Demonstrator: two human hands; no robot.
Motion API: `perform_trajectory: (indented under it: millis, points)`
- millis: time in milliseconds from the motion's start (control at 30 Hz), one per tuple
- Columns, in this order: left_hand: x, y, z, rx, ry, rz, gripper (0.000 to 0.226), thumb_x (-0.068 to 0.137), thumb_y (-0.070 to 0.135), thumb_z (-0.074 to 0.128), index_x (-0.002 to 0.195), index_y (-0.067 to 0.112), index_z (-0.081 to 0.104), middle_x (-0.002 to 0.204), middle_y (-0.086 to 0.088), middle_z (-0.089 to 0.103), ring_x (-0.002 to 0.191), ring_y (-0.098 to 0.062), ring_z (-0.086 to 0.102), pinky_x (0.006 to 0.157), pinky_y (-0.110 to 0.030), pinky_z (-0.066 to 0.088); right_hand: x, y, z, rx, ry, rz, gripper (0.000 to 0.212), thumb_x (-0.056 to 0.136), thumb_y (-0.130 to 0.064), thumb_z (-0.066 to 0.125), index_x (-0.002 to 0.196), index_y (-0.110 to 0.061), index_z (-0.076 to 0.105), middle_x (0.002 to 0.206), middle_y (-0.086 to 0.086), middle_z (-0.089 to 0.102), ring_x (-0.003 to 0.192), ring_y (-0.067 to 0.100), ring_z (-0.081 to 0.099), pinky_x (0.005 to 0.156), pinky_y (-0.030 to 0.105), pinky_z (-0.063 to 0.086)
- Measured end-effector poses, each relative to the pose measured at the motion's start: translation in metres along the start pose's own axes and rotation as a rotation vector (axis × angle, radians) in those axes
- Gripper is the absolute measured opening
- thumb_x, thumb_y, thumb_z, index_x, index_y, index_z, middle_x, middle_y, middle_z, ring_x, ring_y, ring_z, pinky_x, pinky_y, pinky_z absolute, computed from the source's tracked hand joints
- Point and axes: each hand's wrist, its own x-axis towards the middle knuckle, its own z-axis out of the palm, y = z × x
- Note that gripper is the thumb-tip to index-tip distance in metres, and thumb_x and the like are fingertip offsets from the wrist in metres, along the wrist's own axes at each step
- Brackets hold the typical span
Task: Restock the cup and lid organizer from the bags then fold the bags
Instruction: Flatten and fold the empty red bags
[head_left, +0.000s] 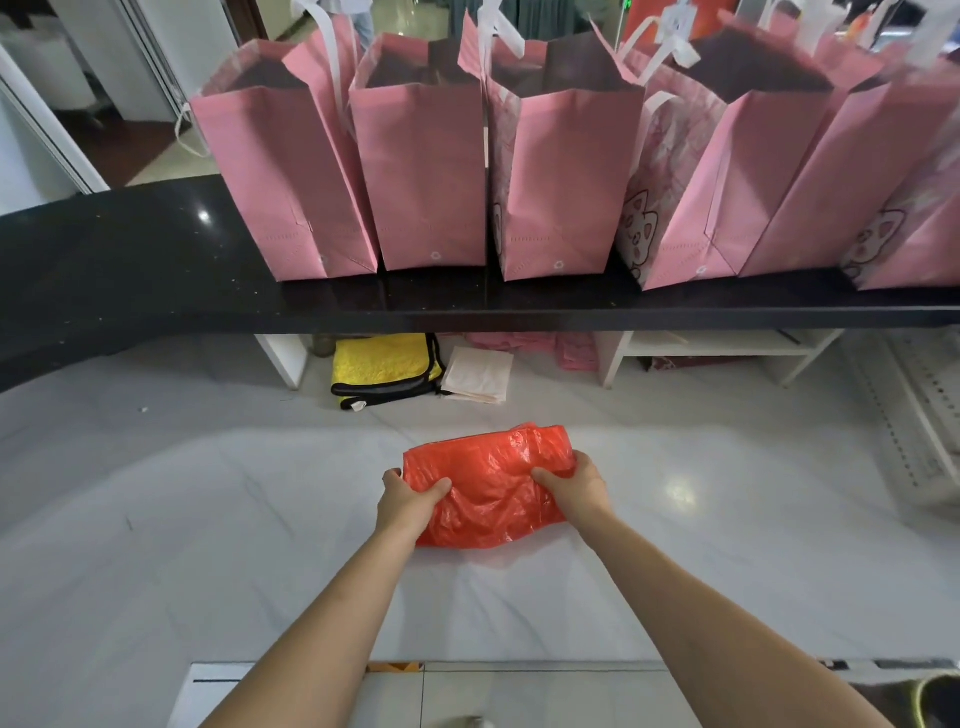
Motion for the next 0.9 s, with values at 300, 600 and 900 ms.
perform_trajectory:
  millis: [300,600,900]
  points:
    - [-0.016,-0.004,0.030,-0.049,-0.173,-0.010,0.060,0.067,0.039,0.092,0.111,0.015,0.059,0.108,-0.005,0.072,0.098,-0.026,0.070,0.096,-0.043,0.056,-0.032,0.038,-0.041,0.291,-0.003,0.129,0.030,0.082,-0.042,0.085,0.094,-0.017,0.074,0.087,0.006,0.080,0.083,0.025,0.078,0.082,0.046,0.064]
    - [-0.071,0.015,0.102,-0.014,-0.357,0.159,0.052,0.066,0.038,0.088,0.109,0.019,0.067,0.101,-0.001,0.077,0.091,-0.021,0.075,0.091,-0.044,0.060,-0.097,0.094,-0.123,0.483,0.180,0.120,0.026,0.095,-0.030,0.075,0.107,-0.008,0.071,0.092,0.012,0.079,0.079,0.024,0.078,0.069,0.040,0.065]
    - [-0.198,0.041,0.212,0.040,-0.482,0.412,0.055,0.083,0.034,0.084,0.126,0.025,0.051,0.113,0.005,0.069,0.102,-0.018,0.069,0.097,-0.044,0.057,-0.177,0.173,-0.244,0.640,0.377,0.142,0.023,0.096,-0.040,0.071,0.106,-0.019,0.068,0.096,0.006,0.078,0.080,0.020,0.078,0.063,0.028,0.061]
